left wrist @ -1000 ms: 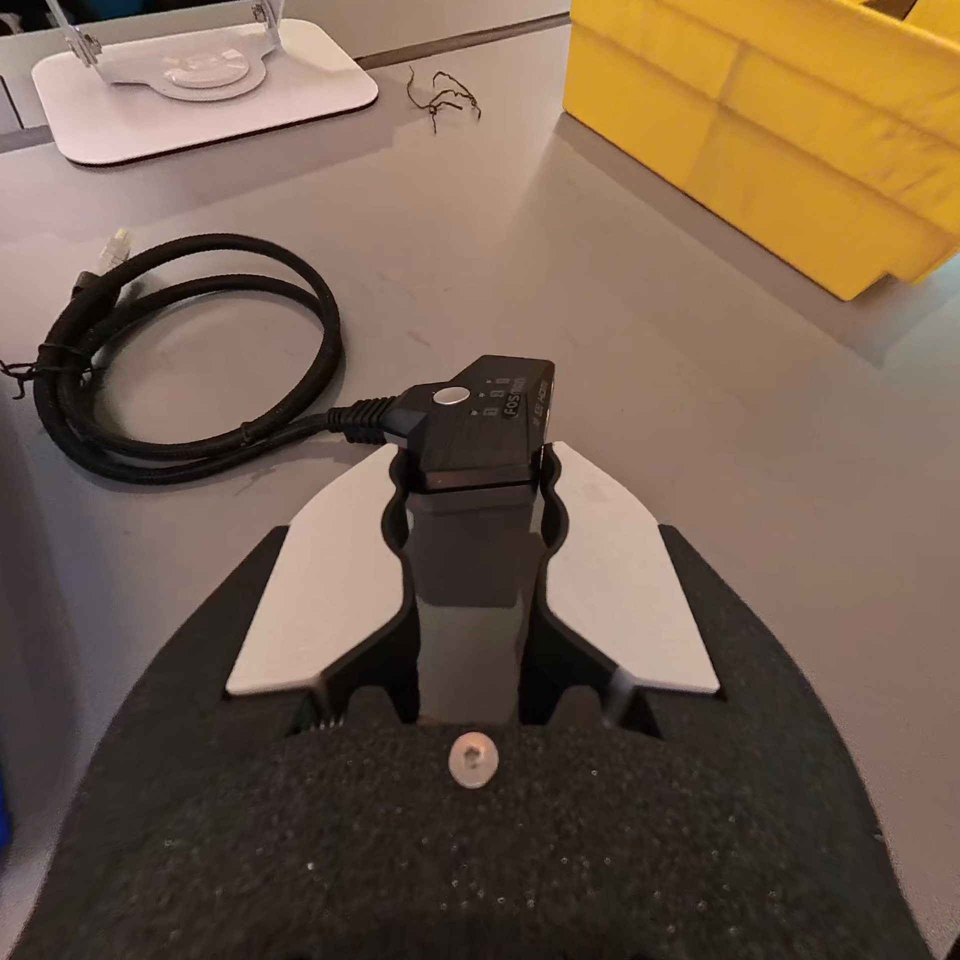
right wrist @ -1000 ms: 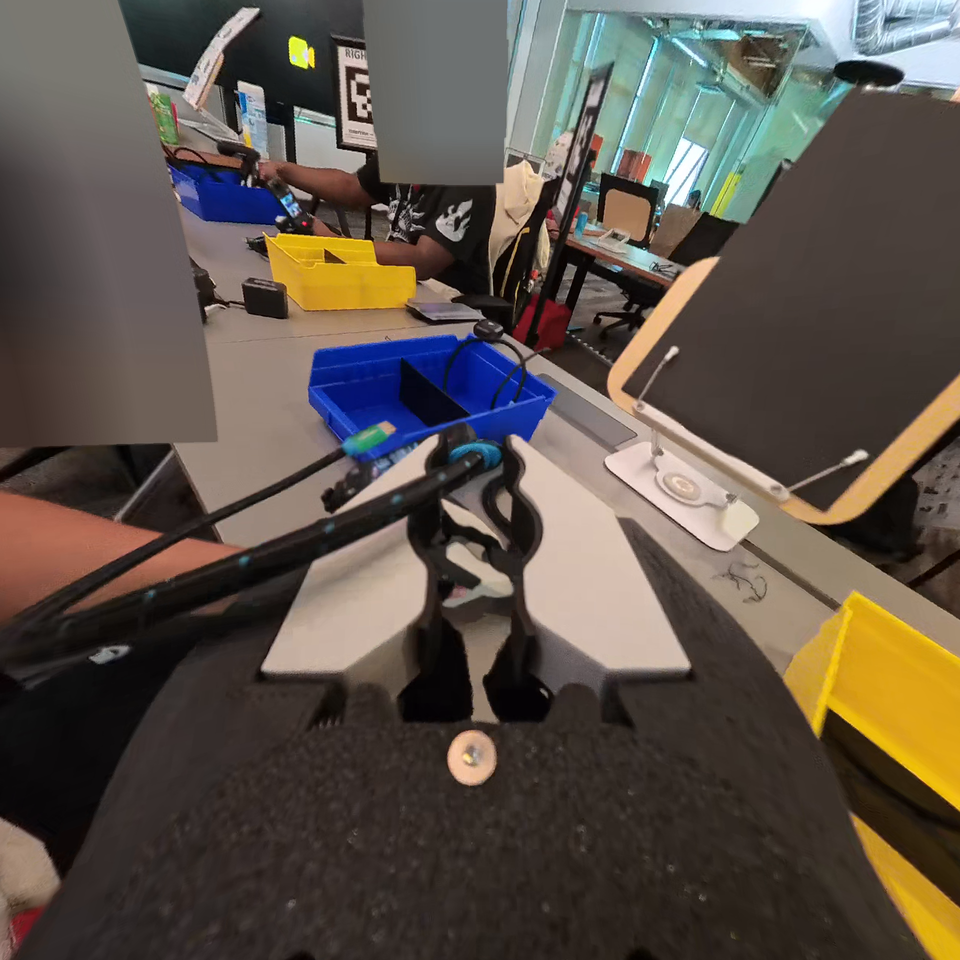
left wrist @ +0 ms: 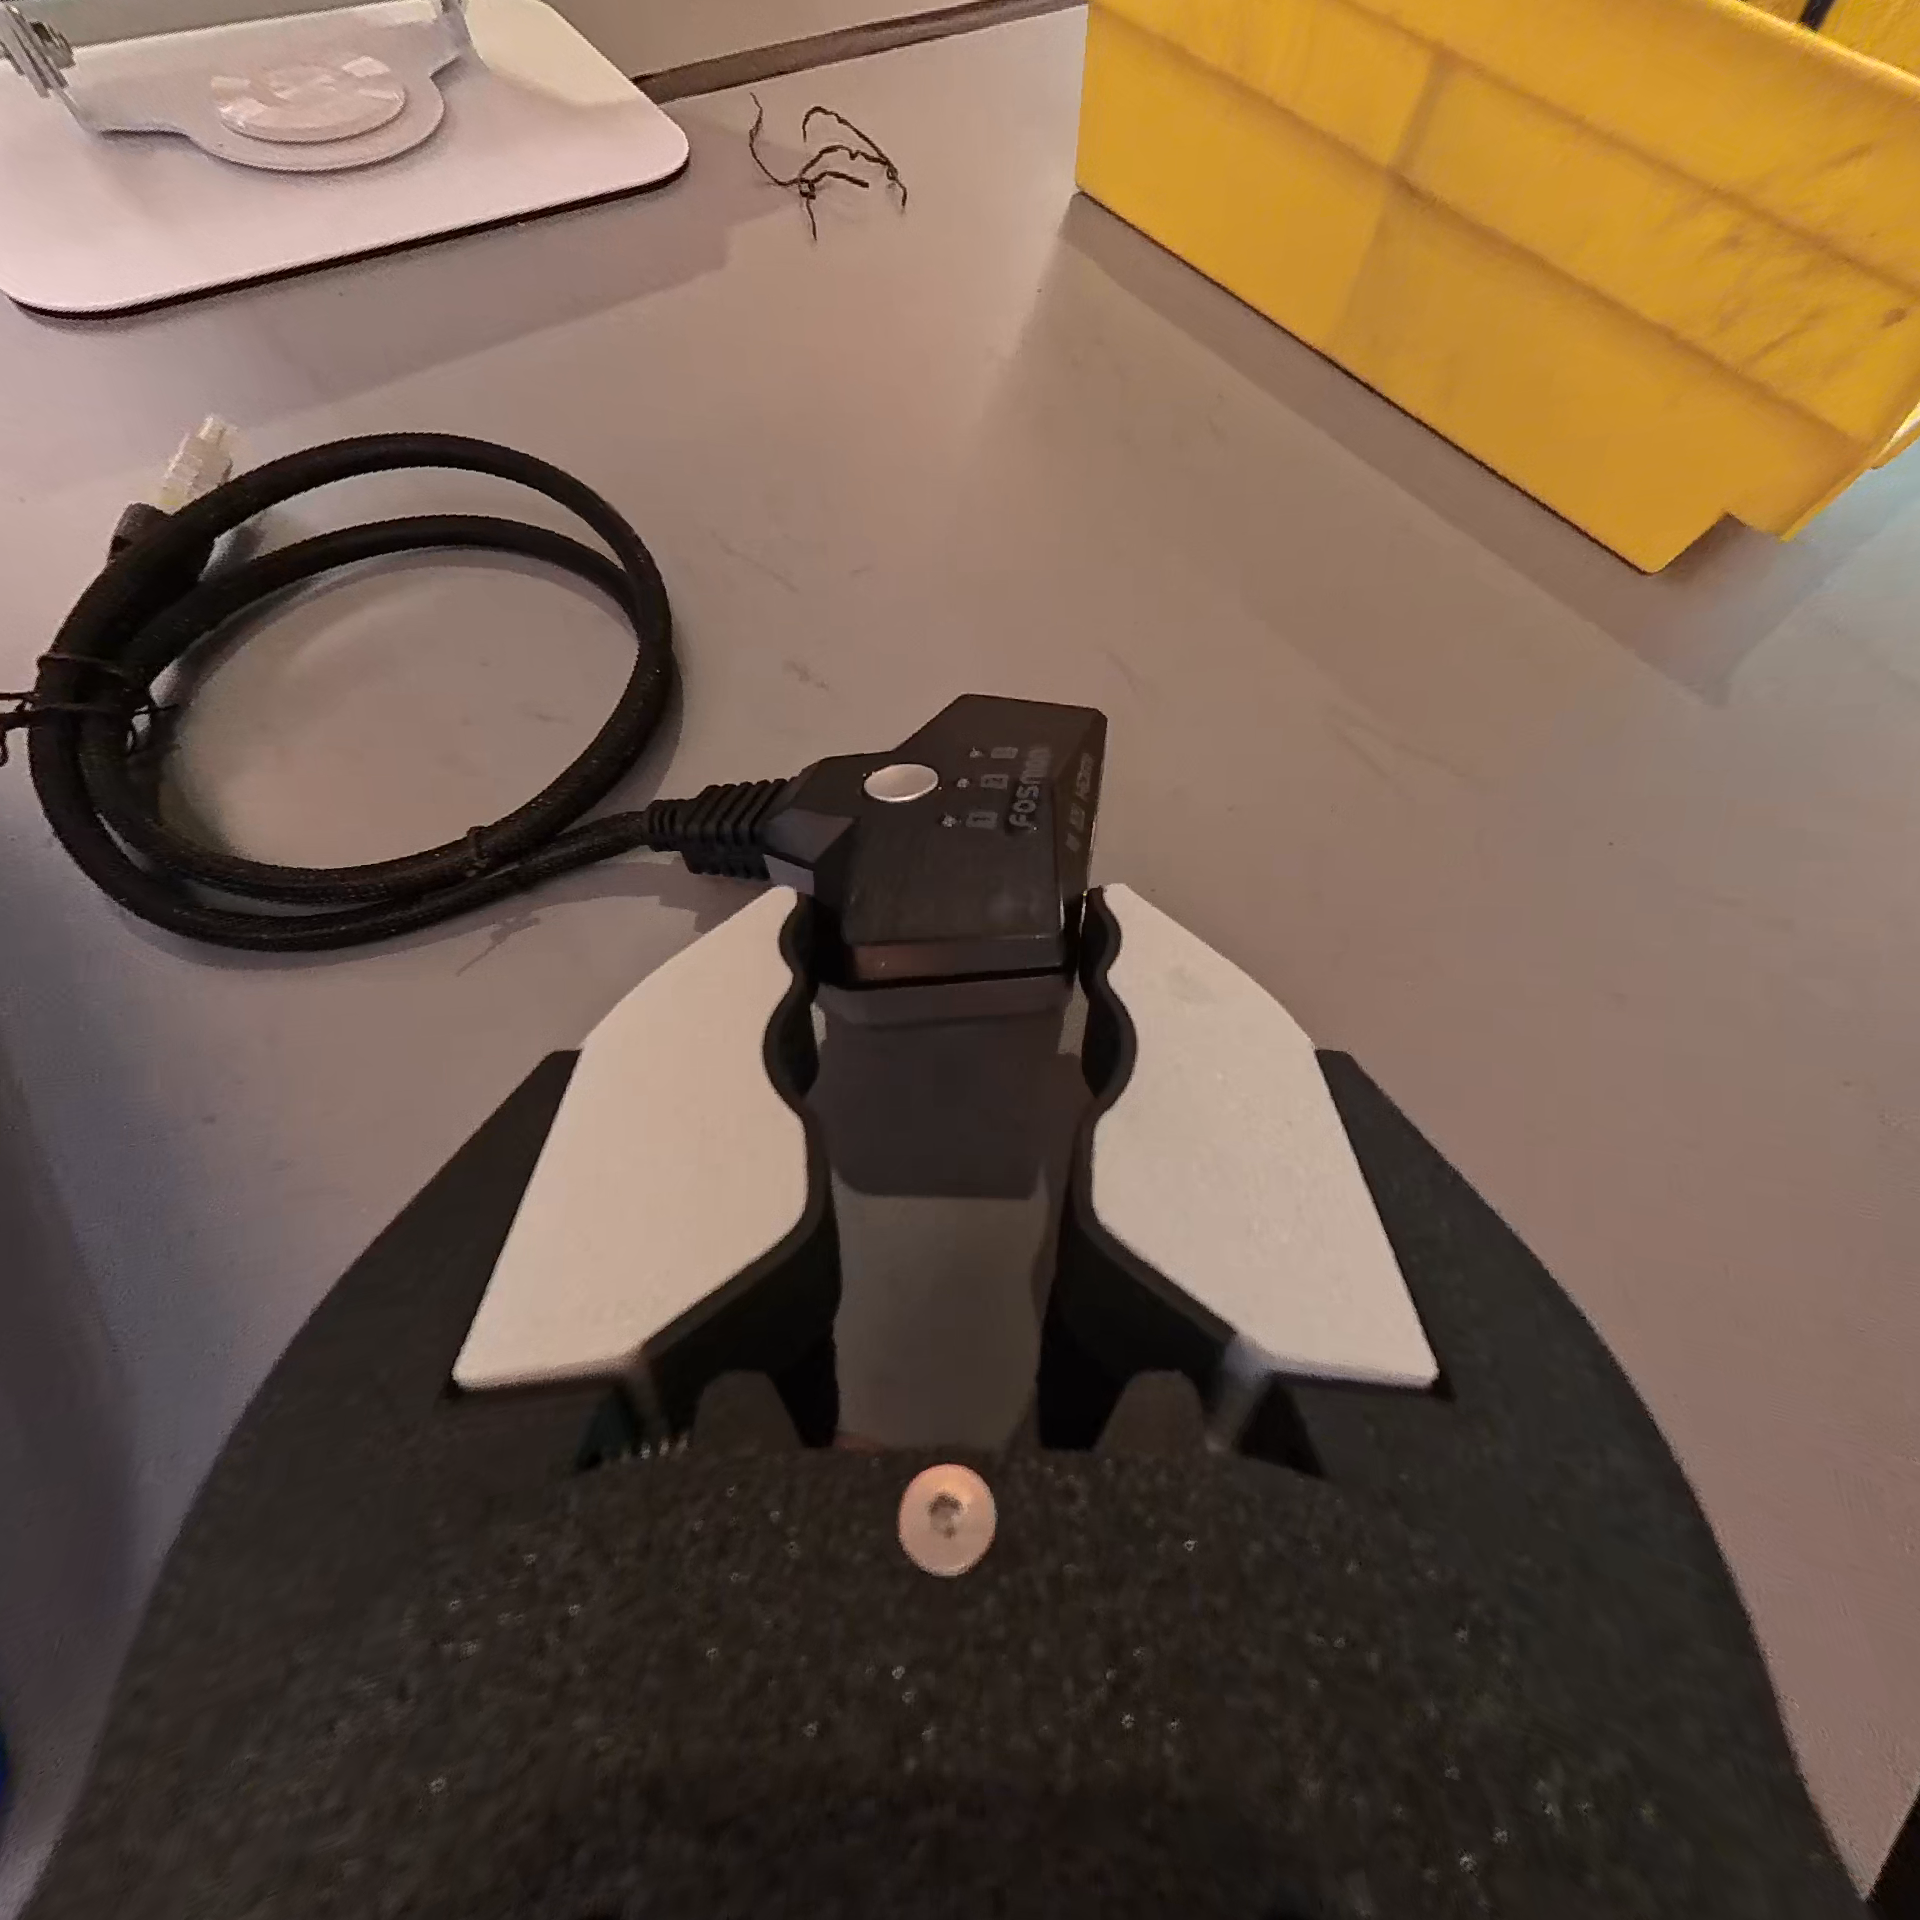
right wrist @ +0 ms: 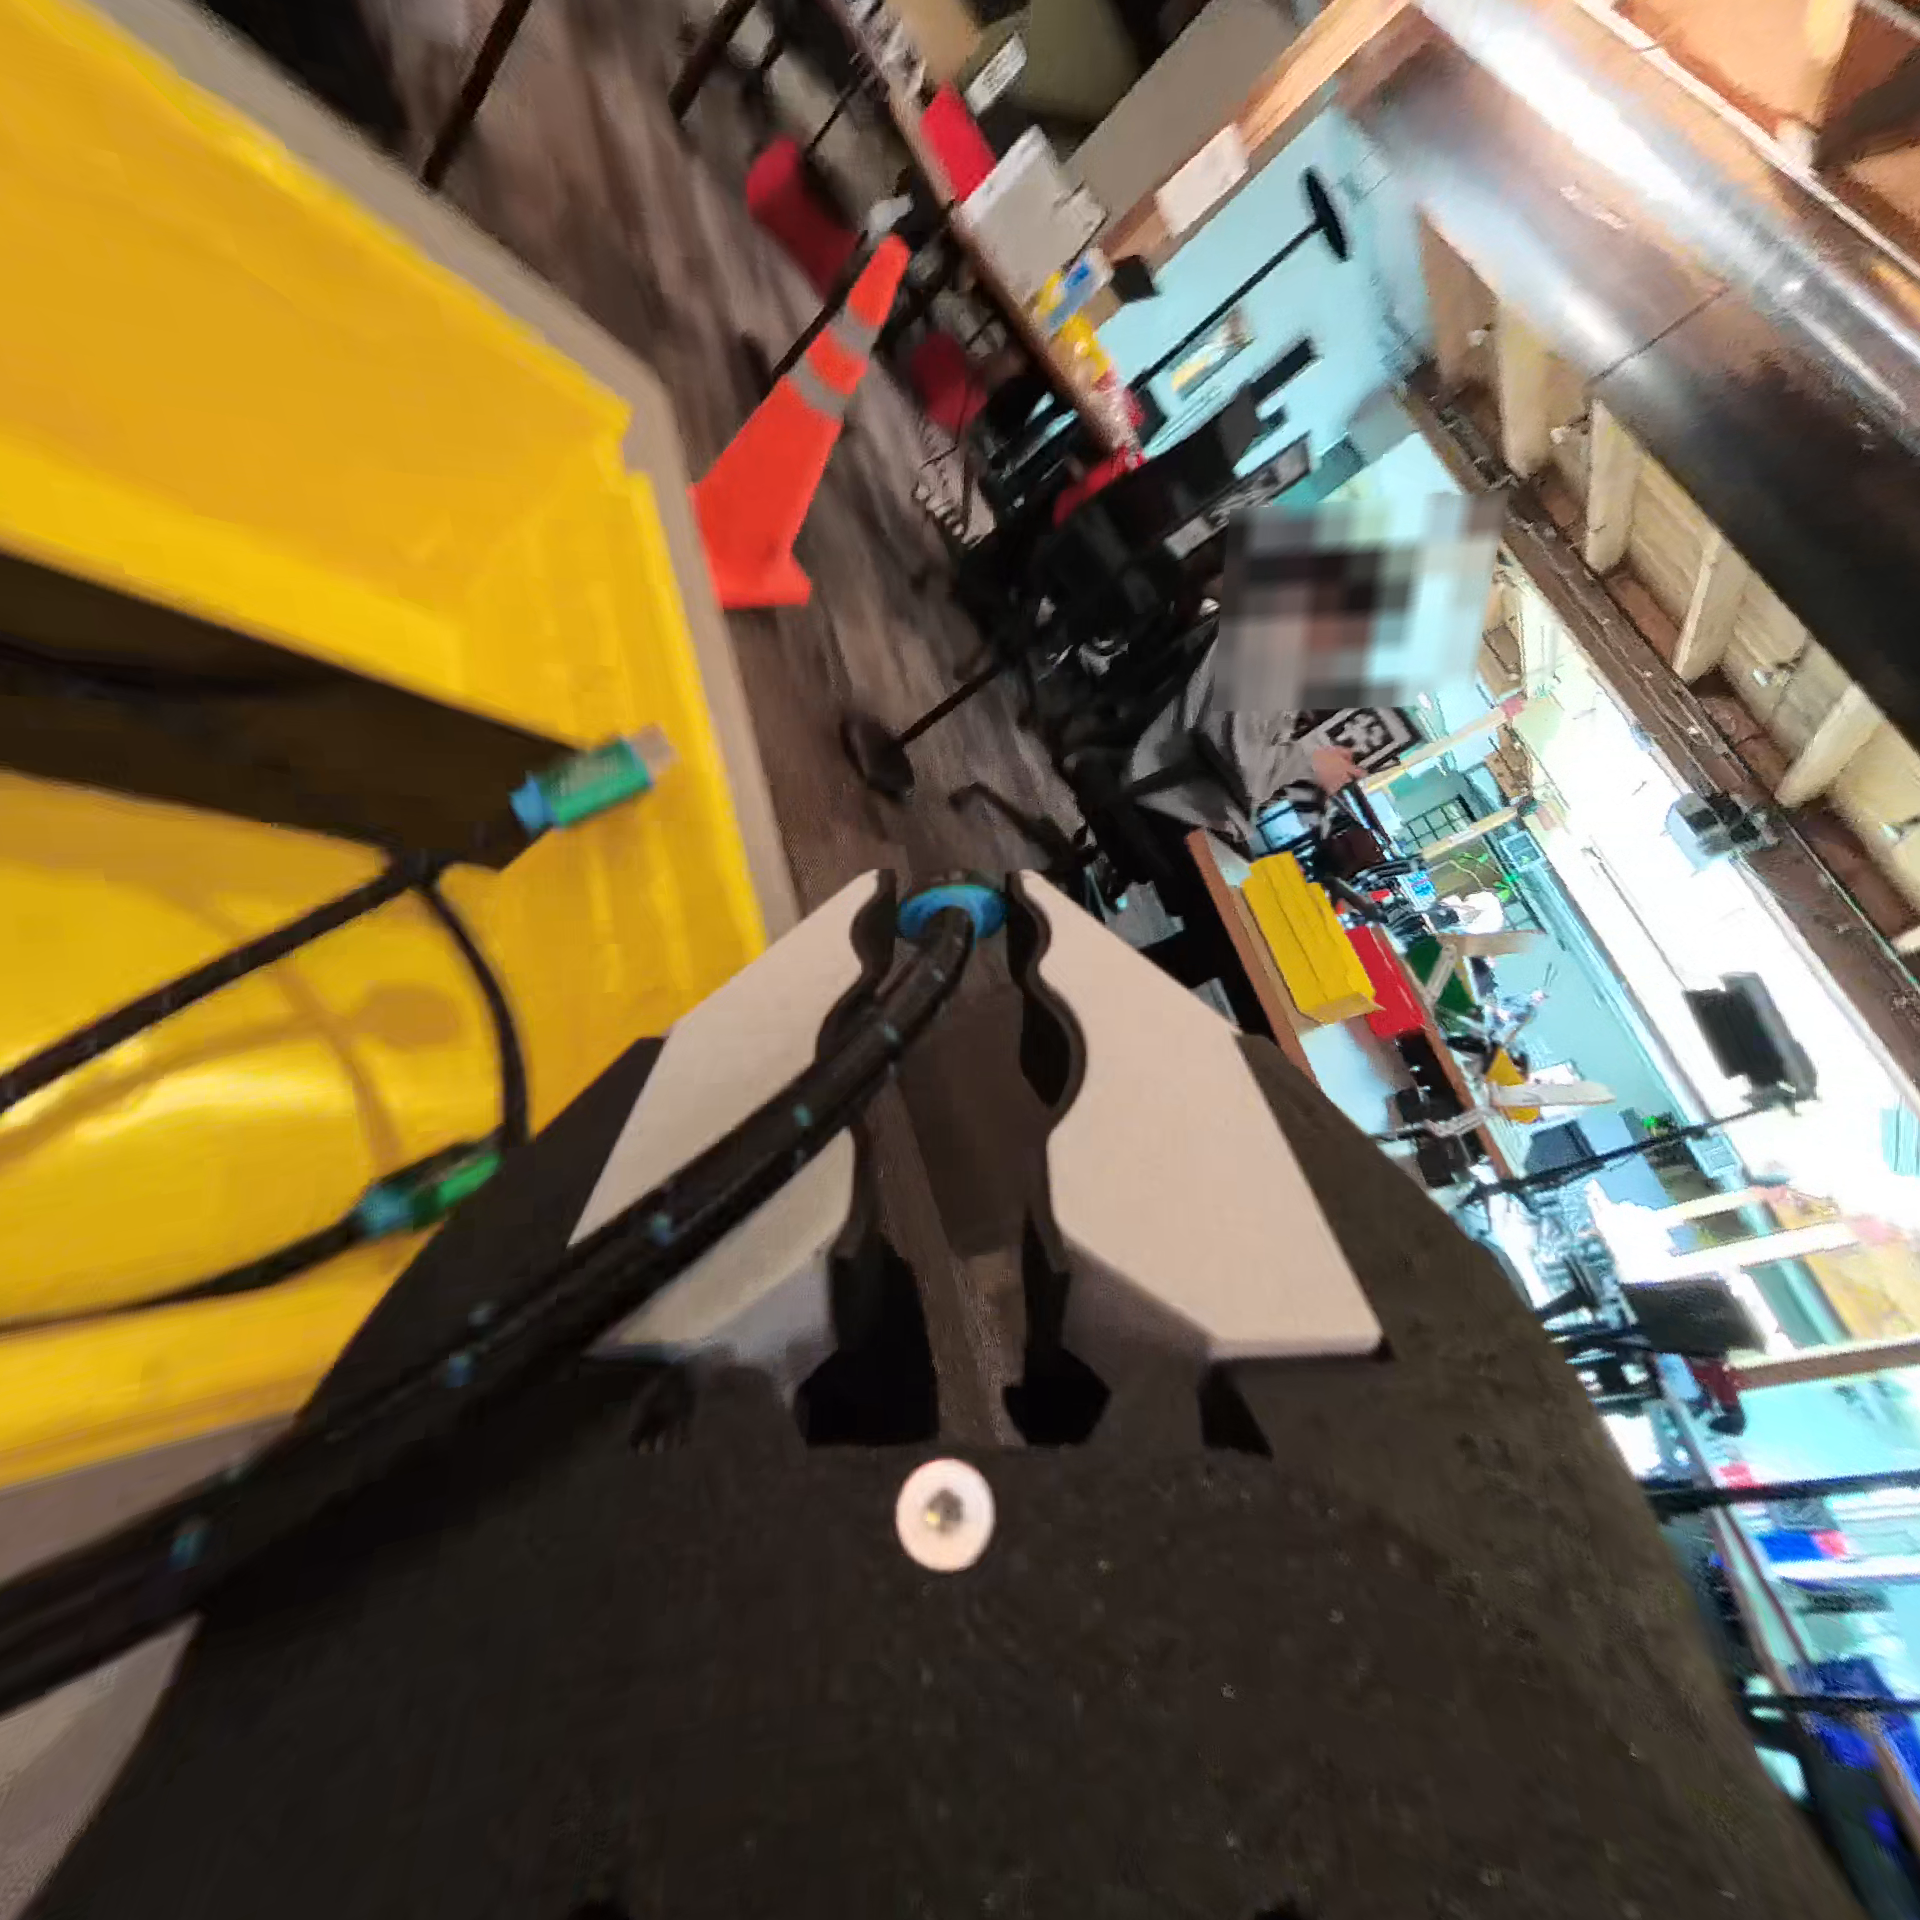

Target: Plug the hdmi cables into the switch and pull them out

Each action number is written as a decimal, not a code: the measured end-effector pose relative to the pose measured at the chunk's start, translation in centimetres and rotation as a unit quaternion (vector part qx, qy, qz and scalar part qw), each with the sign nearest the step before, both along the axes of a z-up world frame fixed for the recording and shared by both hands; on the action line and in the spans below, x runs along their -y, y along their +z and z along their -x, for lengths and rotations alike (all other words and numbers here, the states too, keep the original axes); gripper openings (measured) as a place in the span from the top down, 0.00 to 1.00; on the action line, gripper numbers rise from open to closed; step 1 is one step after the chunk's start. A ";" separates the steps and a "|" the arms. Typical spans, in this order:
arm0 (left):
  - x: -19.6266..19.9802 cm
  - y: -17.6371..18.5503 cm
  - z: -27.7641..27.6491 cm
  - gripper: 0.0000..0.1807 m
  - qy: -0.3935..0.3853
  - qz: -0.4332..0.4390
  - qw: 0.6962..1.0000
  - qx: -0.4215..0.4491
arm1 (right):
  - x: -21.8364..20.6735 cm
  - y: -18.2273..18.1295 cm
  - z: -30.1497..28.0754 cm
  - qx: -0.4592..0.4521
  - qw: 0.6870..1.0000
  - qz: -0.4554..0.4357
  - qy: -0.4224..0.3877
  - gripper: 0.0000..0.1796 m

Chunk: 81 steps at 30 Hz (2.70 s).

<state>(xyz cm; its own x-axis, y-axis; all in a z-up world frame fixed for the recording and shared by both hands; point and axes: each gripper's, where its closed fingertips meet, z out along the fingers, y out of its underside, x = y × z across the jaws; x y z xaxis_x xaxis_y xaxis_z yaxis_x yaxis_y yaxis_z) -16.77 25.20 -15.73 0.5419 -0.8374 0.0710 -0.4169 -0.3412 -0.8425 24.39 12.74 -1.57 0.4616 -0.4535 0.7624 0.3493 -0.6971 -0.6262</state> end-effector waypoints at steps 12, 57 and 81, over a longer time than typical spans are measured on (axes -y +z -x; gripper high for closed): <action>0.2 -0.2 -0.2 0.73 -0.009 0.002 1.000 -0.005 | 0.8 -10.2 3.4 -0.140 0.946 0.293 -0.018 0.87; 0.8 0.0 -0.2 0.74 -0.026 0.010 1.000 0.007 | 0.6 10.9 0.2 -0.131 0.983 -0.022 0.126 0.97; 1.0 -0.1 -0.3 0.74 -0.032 0.011 0.999 0.004 | -1.1 -9.6 6.1 -0.214 0.939 0.197 0.183 0.90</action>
